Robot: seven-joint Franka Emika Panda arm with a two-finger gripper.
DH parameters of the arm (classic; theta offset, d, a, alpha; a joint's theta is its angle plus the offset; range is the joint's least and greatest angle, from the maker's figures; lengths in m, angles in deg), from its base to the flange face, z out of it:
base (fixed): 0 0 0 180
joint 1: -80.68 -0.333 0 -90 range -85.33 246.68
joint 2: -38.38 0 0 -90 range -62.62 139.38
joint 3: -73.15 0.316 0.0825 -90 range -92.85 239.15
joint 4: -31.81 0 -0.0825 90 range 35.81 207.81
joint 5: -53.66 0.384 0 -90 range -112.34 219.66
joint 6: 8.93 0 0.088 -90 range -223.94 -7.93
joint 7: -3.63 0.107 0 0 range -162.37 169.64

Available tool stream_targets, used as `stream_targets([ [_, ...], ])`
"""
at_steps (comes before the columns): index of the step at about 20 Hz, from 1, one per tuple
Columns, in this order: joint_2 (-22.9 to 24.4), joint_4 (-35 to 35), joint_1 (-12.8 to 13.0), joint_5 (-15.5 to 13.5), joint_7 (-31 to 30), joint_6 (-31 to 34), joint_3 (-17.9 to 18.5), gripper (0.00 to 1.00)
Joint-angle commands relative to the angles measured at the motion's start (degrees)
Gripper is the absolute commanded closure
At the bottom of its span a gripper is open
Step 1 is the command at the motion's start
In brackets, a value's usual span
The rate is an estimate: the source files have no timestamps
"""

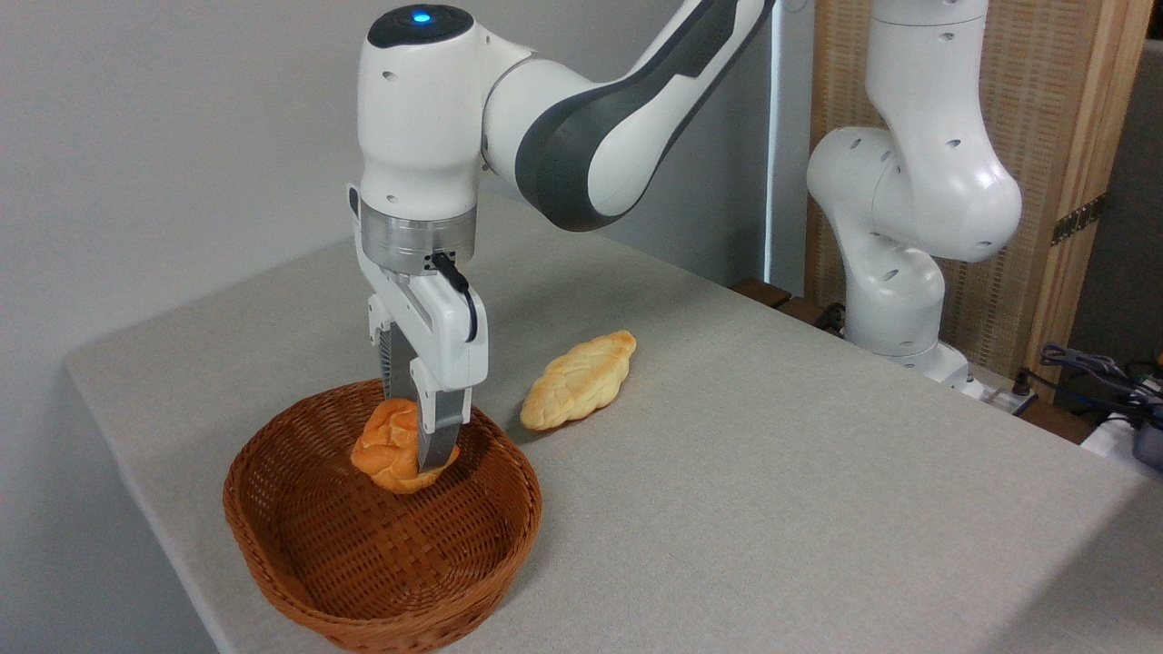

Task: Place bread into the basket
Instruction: 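Lower the bun into the basket and open the gripper, then raise the open gripper up out of the basket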

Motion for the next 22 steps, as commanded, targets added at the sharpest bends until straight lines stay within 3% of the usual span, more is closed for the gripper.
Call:
stream_targets([
  [1, 0.02, -1.11, -0.03, -1.05, 0.72, -0.11, 0.21, 0.0],
  [9, 0.2, -1.2, -0.03, -1.23, 0.19, -0.03, 0.3, 0.0],
  [17, 0.99, -2.17, -0.03, -0.7, -9.72, 0.85, 0.48, 0.0],
  [22, 2.65, -3.66, -0.56, -0.53, -10.79, 9.09, 1.27, 0.0],
])
